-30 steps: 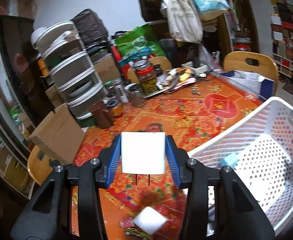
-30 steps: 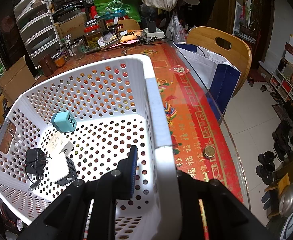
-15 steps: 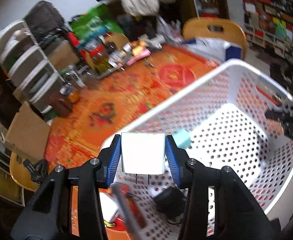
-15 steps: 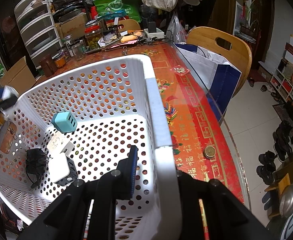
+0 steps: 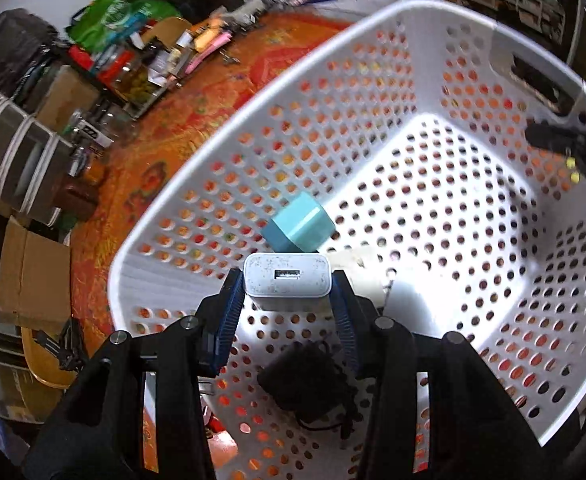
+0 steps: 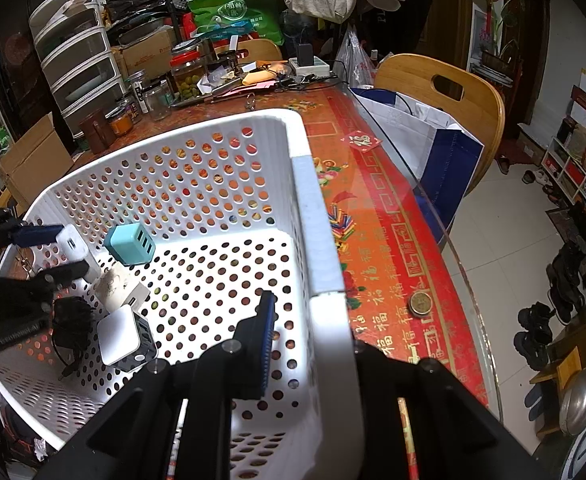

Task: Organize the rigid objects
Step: 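Lower the white plug charger into the basket and open the left tool, then grasp the pink polka-dot plug charger with the left tool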

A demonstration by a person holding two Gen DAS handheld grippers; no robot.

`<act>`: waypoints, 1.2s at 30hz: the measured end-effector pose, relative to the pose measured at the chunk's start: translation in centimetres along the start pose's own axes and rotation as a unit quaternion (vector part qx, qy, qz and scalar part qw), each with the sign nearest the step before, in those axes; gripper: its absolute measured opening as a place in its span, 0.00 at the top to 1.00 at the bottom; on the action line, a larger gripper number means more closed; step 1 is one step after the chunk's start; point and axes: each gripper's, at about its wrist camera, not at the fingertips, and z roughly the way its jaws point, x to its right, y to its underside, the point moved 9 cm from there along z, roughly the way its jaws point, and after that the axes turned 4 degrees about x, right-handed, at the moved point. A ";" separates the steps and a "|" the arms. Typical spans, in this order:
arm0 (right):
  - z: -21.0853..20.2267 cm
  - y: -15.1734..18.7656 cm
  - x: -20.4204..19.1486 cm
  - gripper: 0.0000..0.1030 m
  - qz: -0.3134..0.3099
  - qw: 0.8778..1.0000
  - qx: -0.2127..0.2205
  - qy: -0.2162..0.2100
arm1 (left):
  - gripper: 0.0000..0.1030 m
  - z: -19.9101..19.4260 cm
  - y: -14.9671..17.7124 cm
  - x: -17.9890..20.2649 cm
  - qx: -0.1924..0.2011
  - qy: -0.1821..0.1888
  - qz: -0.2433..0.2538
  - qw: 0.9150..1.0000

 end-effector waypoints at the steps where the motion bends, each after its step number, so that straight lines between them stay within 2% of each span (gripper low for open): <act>1: 0.0 0.0 0.0 0.83 0.000 1.000 0.000 0.000 | 0.60 0.1 0.1 0.1 -0.003 0.003 0.002 1.000; 4: 0.0 -0.1 0.0 0.83 0.000 1.000 0.000 0.000 | 0.56 0.6 0.2 0.3 -0.012 0.011 0.008 1.000; 5: 0.0 0.0 0.0 0.83 0.000 1.000 0.000 0.000 | 0.53 0.7 0.3 0.3 -0.014 0.011 0.009 1.000; 6: 0.0 0.0 -0.1 0.83 0.000 1.000 -0.001 0.000 | 0.43 0.7 0.2 0.3 -0.012 0.014 0.010 1.000; 7: 0.0 -0.1 -0.2 0.83 0.001 1.000 -0.001 0.000 | 0.33 0.5 0.1 0.2 -0.006 0.018 0.008 1.000; 9: 0.0 -0.1 -0.3 0.83 0.001 1.000 -0.003 0.000 | 0.22 -0.6 0.0 -0.5 0.021 0.027 -0.008 0.999; 12: 0.0 0.1 -0.2 0.83 0.000 1.000 -0.004 -0.001 | 0.20 -3.4 1.3 -3.7 0.060 0.022 -0.054 0.996; 14: 0.0 0.2 -0.2 0.83 -0.001 1.000 -0.004 -0.002 | 0.15 -5.8 3.6 -7.6 0.089 0.012 -0.109 0.990; 15: 0.0 0.1 -0.2 0.83 -0.001 1.000 -0.005 -0.001 | 0.05 -7.2 5.3 -10.2 0.108 0.000 -0.149 0.983; 16: 0.0 0.1 -0.2 0.83 -0.001 1.000 -0.006 0.000 | 0.00 -8.1 7.0 -12.4 0.120 -0.009 -0.180 0.976; 17: 0.1 0.1 -0.1 0.83 -0.001 1.000 -0.006 0.000 | 0.00 -8.8 9.1 -14.7 0.129 -0.018 -0.214 0.968; 18: 0.1 0.1 -0.1 0.83 -0.001 1.000 -0.007 0.000 | 0.00 -8.5 11.9 -17.1 0.121 -0.028 -0.252 0.960; 19: 0.1 0.1 -0.2 0.83 -0.001 1.000 -0.007 0.000 | 0.00 -7.5 14.1 -18.6 0.101 -0.035 -0.274 0.956; 22: 0.1 0.1 -0.2 0.83 -0.001 1.000 -0.005 0.000 | 0.00 -3.2 18.7 -21.1 0.037 -0.045 -0.304 0.951; 24: 0.2 0.0 -0.1 0.83 0.000 1.000 -0.004 0.000 | 0.00 -0.1 21.0 -21.4 0.004 -0.034 -0.318 0.947; 27: 0.2 0.1 -0.1 0.83 0.000 1.000 -0.005 0.000 | 0.00 2.5 22.3 -21.3 -0.011 -0.015 -0.331 0.943; 31: 0.2 0.2 0.0 0.83 0.001 1.000 -0.009 0.001 | 0.00 4.1 23.6 -21.7 -0.018 -0.016 -0.346 0.938; 36: 0.2 0.3 0.1 0.83 -0.001 1.000 -0.011 0.008 | 0.00 6.8 23.5 -21.7 -0.027 -0.007 -0.350 0.937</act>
